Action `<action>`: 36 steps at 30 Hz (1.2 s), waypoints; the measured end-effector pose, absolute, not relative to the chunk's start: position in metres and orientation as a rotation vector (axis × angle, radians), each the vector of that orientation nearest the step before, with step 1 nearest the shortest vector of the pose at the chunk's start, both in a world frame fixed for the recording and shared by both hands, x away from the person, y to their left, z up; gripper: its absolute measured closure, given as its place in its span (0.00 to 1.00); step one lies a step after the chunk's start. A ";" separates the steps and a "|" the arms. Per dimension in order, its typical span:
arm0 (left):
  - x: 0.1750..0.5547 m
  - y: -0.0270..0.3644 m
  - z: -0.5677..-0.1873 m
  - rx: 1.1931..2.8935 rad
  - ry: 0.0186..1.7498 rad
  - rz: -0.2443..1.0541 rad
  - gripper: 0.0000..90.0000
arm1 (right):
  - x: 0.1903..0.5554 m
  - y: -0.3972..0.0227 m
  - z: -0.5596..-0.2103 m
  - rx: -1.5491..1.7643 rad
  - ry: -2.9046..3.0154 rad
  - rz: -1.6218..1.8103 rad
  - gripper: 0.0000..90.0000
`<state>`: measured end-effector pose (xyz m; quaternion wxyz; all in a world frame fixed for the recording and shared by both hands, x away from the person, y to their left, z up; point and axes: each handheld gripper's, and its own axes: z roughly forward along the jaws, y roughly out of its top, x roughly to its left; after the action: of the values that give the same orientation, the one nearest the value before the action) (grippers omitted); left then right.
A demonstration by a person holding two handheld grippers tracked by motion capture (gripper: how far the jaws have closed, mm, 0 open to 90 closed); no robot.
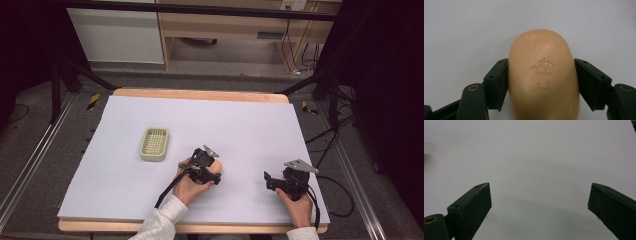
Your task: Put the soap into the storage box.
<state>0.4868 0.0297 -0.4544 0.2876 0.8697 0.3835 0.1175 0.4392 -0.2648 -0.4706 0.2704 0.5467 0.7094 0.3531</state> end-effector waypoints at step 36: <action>0.470 0.098 -0.415 2.236 1.071 0.390 0.35 | 0.438 -0.264 -0.470 1.476 1.910 0.961 0.06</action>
<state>0.4701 0.0980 -0.4150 0.3108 0.8468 0.4056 0.1477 0.4377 -0.2644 -0.4704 0.2685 0.5472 0.7081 0.3564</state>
